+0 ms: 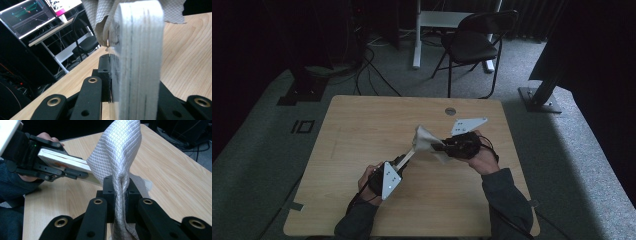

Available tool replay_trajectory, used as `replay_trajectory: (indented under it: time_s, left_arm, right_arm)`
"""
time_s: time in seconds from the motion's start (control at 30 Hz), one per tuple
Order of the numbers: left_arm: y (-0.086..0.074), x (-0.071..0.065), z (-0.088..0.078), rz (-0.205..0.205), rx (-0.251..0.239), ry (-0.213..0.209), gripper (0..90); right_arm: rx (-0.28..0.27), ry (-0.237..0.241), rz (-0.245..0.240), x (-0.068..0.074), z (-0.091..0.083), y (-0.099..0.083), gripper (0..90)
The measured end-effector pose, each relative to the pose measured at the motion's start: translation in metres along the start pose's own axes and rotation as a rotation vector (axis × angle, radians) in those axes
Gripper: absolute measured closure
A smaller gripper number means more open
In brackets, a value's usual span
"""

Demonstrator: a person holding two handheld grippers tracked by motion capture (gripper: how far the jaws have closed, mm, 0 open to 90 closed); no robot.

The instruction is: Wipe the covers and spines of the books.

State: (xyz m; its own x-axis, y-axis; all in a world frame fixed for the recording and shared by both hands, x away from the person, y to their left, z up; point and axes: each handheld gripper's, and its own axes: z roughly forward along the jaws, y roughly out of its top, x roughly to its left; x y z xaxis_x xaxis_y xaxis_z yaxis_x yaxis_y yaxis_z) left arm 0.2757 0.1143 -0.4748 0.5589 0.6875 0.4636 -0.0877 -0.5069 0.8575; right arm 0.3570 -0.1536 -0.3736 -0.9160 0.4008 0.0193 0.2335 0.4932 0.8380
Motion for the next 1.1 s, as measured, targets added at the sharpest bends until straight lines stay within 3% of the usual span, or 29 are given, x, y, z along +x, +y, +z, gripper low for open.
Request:
replay_trajectory:
  time_s: [0.57,1.1]
  left_arm:
    - [-0.007,0.016,0.0,-0.12,-0.011,0.025,78.3]
    - [-0.01,0.022,0.003,-0.167,-0.012,0.019,78.3]
  right_arm:
    - [0.03,-0.079,0.094,-0.012,-0.002,-0.032,83.1]
    - [0.093,-0.186,0.185,-0.024,0.008,-0.069,82.8]
